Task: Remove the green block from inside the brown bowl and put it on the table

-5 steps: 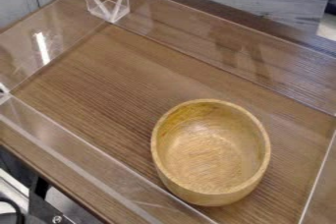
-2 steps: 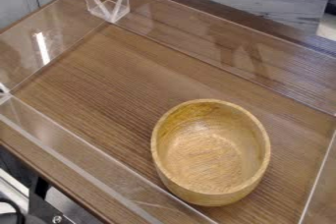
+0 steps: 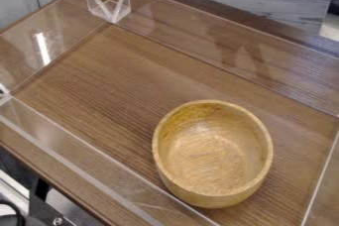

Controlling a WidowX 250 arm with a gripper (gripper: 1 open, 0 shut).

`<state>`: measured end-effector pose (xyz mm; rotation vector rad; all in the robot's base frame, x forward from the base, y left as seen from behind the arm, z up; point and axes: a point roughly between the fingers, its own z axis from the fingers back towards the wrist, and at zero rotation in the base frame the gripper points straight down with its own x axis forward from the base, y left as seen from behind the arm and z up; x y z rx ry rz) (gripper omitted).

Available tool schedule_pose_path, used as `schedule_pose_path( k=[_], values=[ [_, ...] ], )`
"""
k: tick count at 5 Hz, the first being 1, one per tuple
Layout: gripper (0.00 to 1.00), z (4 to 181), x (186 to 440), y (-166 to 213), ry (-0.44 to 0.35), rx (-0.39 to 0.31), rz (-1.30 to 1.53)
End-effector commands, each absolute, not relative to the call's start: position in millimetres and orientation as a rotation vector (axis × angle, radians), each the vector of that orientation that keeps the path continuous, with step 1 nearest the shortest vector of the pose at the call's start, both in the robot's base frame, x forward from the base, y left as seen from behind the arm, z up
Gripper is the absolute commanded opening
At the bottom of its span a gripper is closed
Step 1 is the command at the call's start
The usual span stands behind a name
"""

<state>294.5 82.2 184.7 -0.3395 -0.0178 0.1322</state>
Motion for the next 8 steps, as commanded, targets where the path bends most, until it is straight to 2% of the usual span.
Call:
schedule_pose_path(
  k=[1, 2, 4, 5, 7, 8],
  values=[
    [0.0, 188.5, 297, 85, -0.075, -0.342, 0.119],
    [0.0, 174.4, 296, 83, -0.082, -0.356, 0.097],
    [0.0, 126.7, 309, 90, -0.119, -0.355, 0.019],
    [0.0, 110.8, 311, 84, -0.13, -0.35, -0.02],
    [0.0, 86.6, 313, 66, -0.145, -0.337, -0.093],
    [0.0, 80.2, 315, 58, -0.145, -0.333, -0.118]
  ],
)
